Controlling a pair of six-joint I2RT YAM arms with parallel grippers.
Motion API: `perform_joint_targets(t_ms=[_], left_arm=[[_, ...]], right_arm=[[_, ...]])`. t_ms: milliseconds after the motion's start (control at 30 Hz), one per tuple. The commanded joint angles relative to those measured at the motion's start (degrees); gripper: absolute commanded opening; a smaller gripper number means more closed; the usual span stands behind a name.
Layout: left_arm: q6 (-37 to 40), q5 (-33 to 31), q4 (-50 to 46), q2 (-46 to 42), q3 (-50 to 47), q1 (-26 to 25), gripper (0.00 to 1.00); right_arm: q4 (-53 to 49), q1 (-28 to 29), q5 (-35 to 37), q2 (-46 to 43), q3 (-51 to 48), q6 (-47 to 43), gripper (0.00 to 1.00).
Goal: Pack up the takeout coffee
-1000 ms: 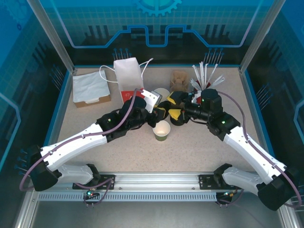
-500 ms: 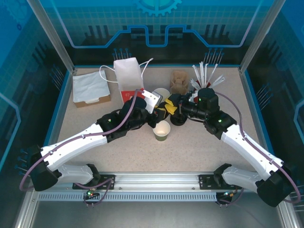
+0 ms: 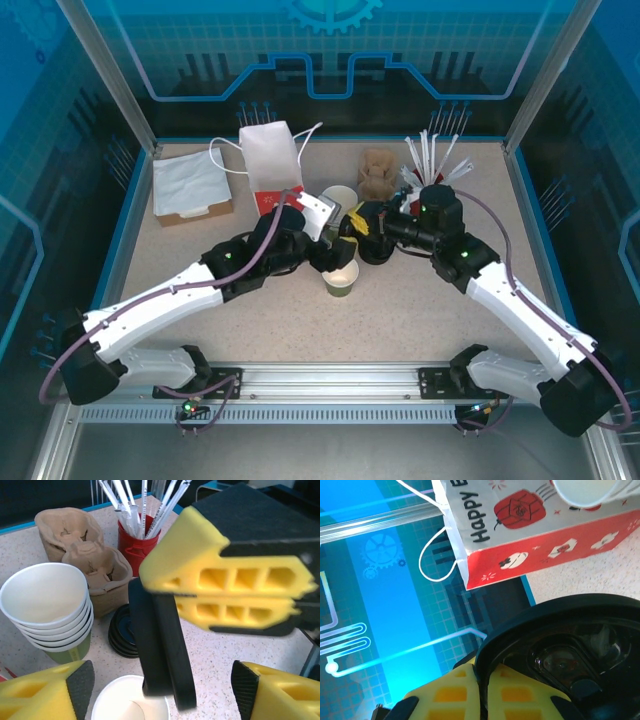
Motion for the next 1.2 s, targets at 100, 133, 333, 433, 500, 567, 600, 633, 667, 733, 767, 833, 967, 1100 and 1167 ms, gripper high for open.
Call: perform_joint_targets(t_ms=[100, 133, 333, 433, 500, 567, 600, 633, 667, 733, 767, 833, 967, 1100, 1167], left_arm=[[-11.6, 14.3, 3.6, -7.2, -3.4, 10.0, 0.91], [-15.1, 17.3, 4.4, -7.8, -4.0, 12.5, 0.93], [-30.8, 33.3, 11.2, -7.6, -4.2, 20.0, 0.99], [-37.5, 39.1, 15.7, -5.5, -3.4, 20.4, 0.98], [-42.5, 41.7, 19.5, -4.1, -3.2, 20.4, 0.99], [-47.0, 43.9, 23.7, -2.8, -3.0, 20.3, 0.99], [-48.9, 44.6, 25.2, -1.9, -2.6, 20.3, 0.99], [-51.2, 45.2, 26.3, -1.2, -2.1, 20.3, 0.99], [-52.8, 45.6, 26.7, -0.6, -1.4, 20.3, 0.99], [-56.8, 46.7, 28.2, 1.2, 0.1, 20.2, 0.99], [-59.2, 47.1, 29.3, 2.0, 0.4, 20.4, 0.99], [-64.6, 47.7, 30.8, 3.7, 1.3, 20.3, 0.99], [-71.7, 48.3, 32.4, 5.6, 2.3, 20.2, 0.98], [-77.3, 50.1, 30.8, 7.3, 3.6, 20.1, 0.98], [-78.9, 50.8, 30.8, 7.6, 3.6, 19.9, 0.98]], right_arm=[[4.8, -7.2, -11.3, -1.1, -0.4, -14.8, 0.08], [4.8, -8.4, -13.6, -1.1, 0.1, -18.0, 0.08], [-1.3, -12.2, -24.6, -0.9, 4.6, -37.2, 0.08], [-0.6, -13.2, -28.3, -1.0, 5.3, -40.7, 0.08], [1.3, -13.8, -30.2, -1.2, 5.4, -41.6, 0.08], [2.8, -14.2, -31.0, -1.3, 5.7, -41.8, 0.08], [3.9, -14.4, -31.4, -1.3, 5.8, -41.6, 0.08], [5.0, -14.4, -31.9, -1.2, 6.0, -41.0, 0.08], [5.7, -14.3, -32.2, -1.0, 6.3, -40.6, 0.08], [8.0, -14.4, -33.2, -0.7, 6.9, -39.2, 0.07], [8.3, -14.3, -33.3, -0.6, 7.2, -39.1, 0.07], [8.2, -14.3, -33.8, -0.6, 8.2, -39.4, 0.07], [8.4, -14.3, -34.2, -0.7, 9.0, -39.6, 0.07], [9.0, -14.2, -35.0, -0.7, 9.3, -40.2, 0.08], [9.1, -14.0, -35.4, -0.6, 9.6, -40.7, 0.07]])
